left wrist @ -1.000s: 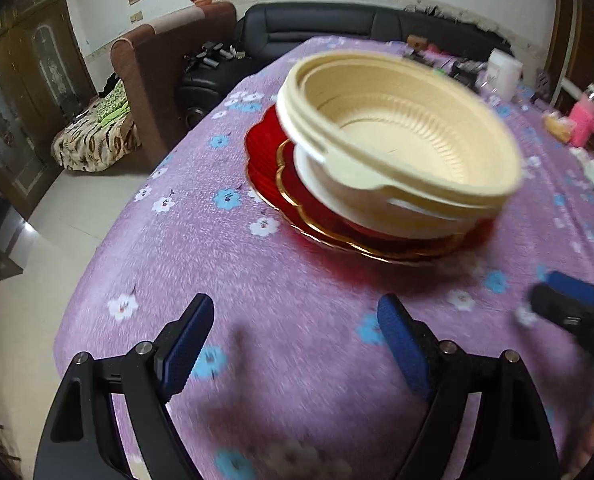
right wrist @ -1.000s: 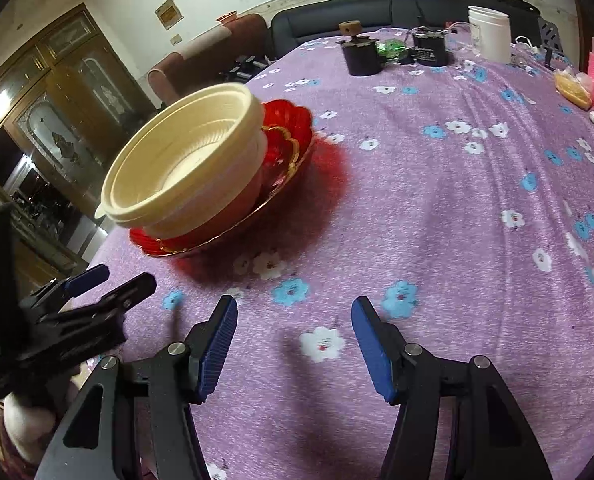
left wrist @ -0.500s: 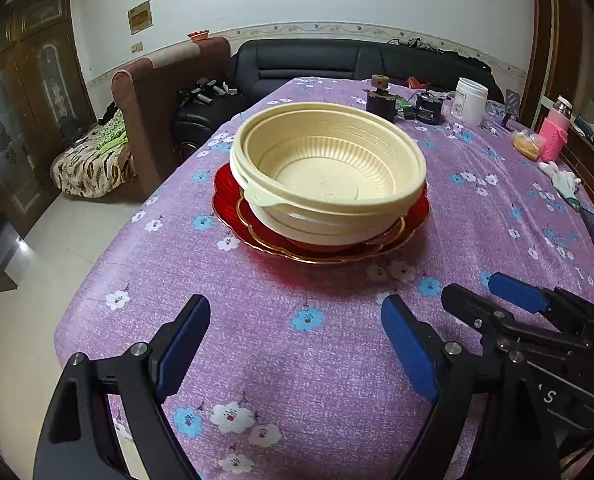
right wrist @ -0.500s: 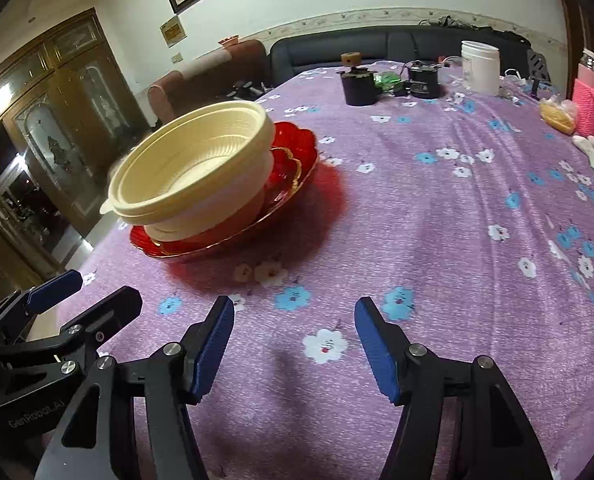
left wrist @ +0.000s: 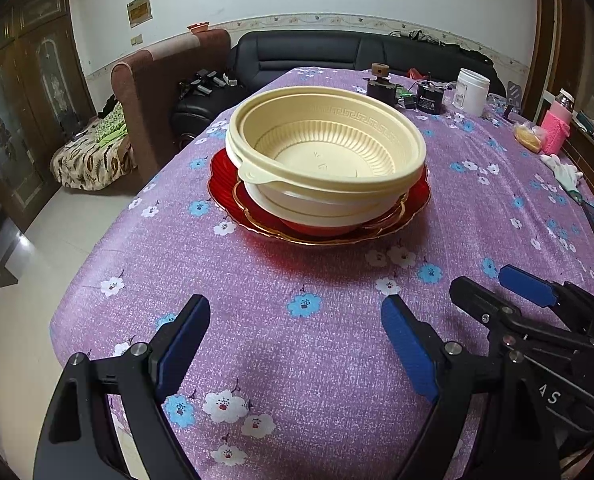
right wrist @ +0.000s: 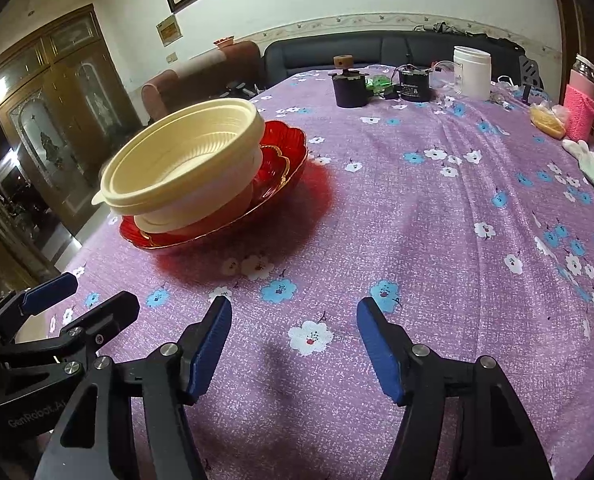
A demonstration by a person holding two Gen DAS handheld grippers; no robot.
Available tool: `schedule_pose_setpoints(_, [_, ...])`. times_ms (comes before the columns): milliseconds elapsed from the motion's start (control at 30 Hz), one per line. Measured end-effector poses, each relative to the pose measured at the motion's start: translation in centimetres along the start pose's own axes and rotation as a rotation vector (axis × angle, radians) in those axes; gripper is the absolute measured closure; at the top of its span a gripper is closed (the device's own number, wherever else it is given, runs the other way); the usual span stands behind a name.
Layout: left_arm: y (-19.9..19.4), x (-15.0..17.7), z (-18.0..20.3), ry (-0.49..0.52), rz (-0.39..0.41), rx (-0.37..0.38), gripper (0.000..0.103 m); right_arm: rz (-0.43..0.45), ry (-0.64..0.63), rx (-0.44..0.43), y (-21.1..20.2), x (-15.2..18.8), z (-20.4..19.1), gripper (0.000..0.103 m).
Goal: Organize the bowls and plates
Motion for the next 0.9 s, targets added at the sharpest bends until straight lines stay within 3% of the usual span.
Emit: schedule_pose_setpoints(900, [1.3,0.5,-0.5,-0.011,-0.045,-0.009,0.016,-0.024,-0.015,0.006,0.8,0.3,-0.3,0.033])
Point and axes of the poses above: each gripper's, at about its wrist camera, not at the fingertips, and y roughly the way its jaws point, z to its right, x to its underside, the point moved 3 cm from there along y, roughly the way its jaws point, and after that the axes turned 15 degrees about -y, right-handed, at the moved point
